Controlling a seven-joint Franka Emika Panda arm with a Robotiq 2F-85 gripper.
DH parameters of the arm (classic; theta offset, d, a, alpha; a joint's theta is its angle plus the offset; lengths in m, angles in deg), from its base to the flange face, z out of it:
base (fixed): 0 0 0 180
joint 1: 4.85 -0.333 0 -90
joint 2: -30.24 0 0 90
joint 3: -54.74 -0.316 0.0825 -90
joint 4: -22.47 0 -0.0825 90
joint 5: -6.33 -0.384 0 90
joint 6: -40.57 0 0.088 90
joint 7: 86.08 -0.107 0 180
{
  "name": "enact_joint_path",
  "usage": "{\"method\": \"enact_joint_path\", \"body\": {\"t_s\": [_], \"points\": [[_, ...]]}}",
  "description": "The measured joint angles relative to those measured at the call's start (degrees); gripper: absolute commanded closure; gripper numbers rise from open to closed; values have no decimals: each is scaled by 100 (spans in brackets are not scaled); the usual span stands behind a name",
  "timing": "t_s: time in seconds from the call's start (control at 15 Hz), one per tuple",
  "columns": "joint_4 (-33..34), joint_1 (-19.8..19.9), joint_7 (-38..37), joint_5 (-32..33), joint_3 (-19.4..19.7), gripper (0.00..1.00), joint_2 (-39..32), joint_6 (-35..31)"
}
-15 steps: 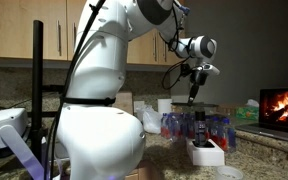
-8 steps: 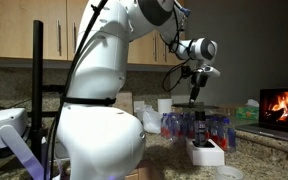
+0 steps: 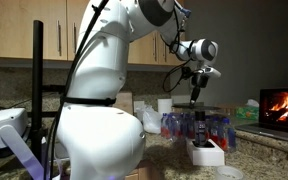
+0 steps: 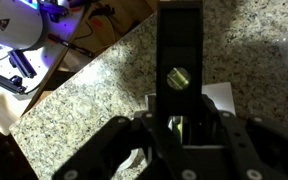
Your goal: Pick up the bottle and remote, then put them on the box
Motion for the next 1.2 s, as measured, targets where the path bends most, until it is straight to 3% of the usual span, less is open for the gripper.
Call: {"method": "enact_joint_path", "body": {"t_s": [1.2], "points": [[0,0,-39,6,54,81,-81,-225]]}}
